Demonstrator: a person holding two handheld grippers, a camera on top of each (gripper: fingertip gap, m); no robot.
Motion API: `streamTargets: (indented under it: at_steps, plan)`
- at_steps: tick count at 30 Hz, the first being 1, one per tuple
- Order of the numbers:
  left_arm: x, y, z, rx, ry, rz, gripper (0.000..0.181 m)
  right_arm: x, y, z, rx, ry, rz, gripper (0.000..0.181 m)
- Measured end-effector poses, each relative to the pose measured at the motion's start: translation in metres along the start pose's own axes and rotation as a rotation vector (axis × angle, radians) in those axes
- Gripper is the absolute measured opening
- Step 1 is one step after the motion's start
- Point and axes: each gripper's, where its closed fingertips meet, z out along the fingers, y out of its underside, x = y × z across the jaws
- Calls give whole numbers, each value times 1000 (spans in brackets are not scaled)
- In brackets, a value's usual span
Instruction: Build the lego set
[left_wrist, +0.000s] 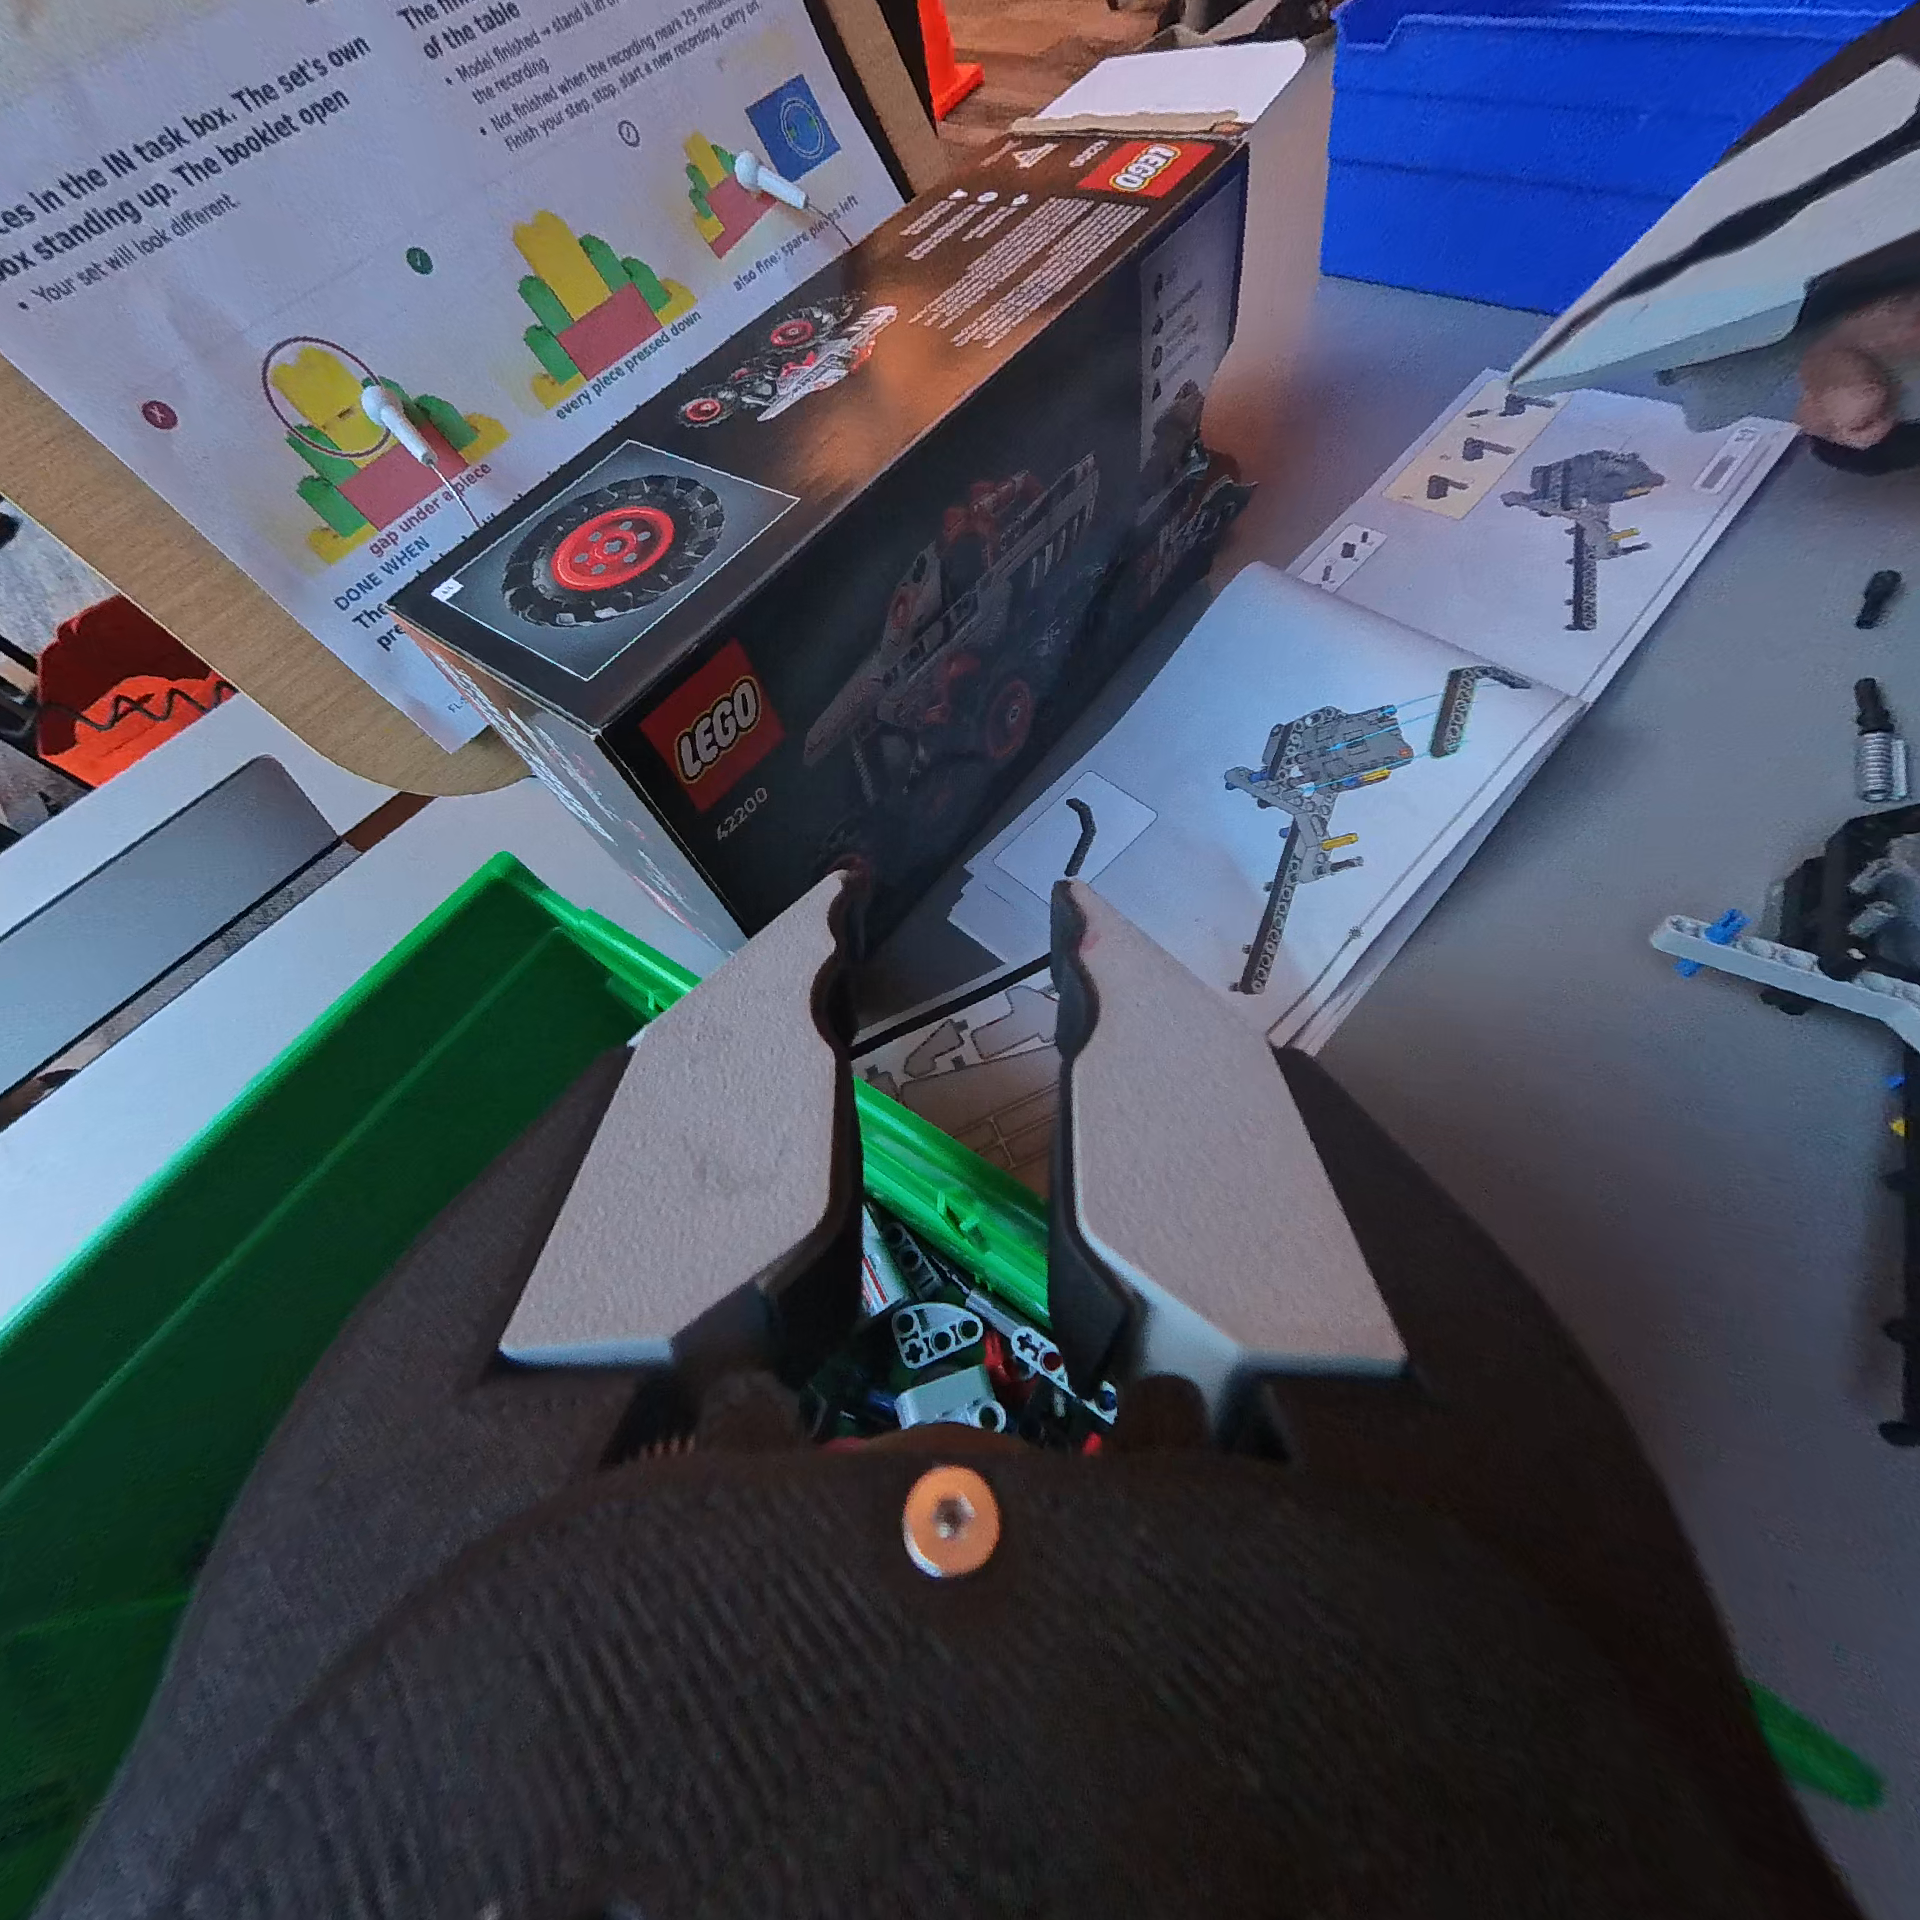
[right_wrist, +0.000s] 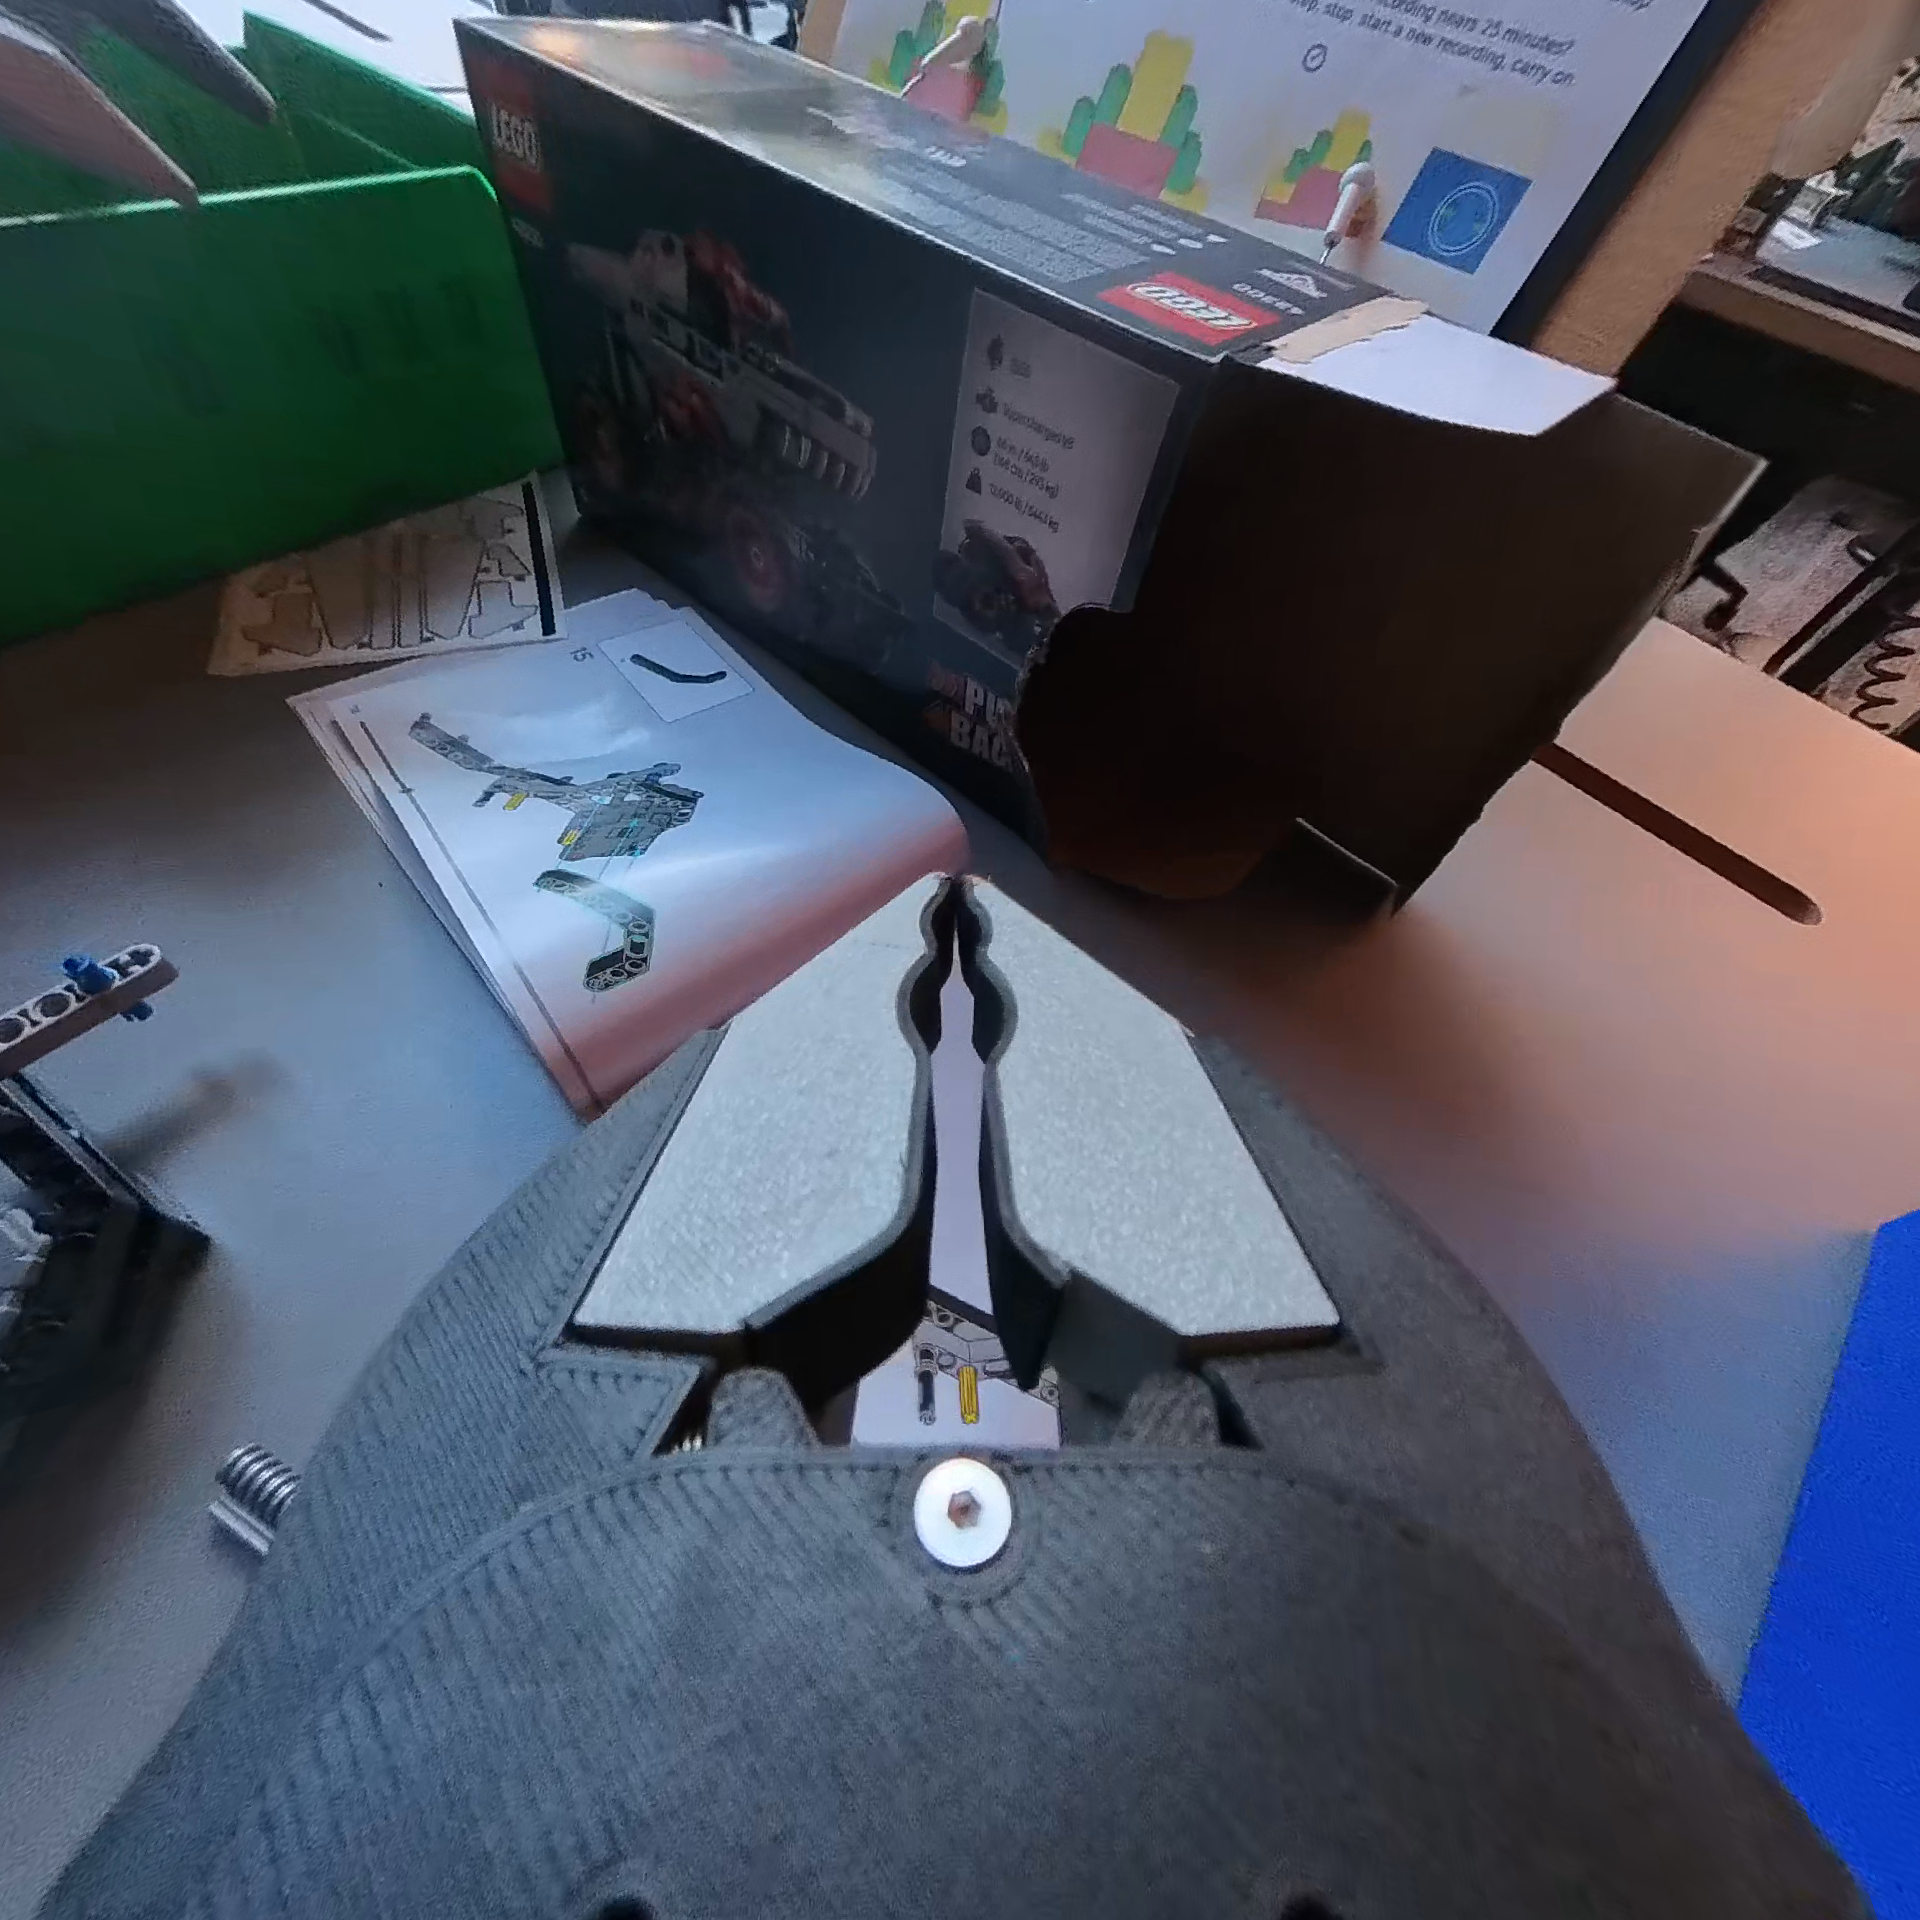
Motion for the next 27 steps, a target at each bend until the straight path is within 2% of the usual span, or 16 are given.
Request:
streamTargets:
  at_steps: [27]
  plan:
    - [2,-1,0,11,2,8,29,2,0,-1,-5,14,-10,0]
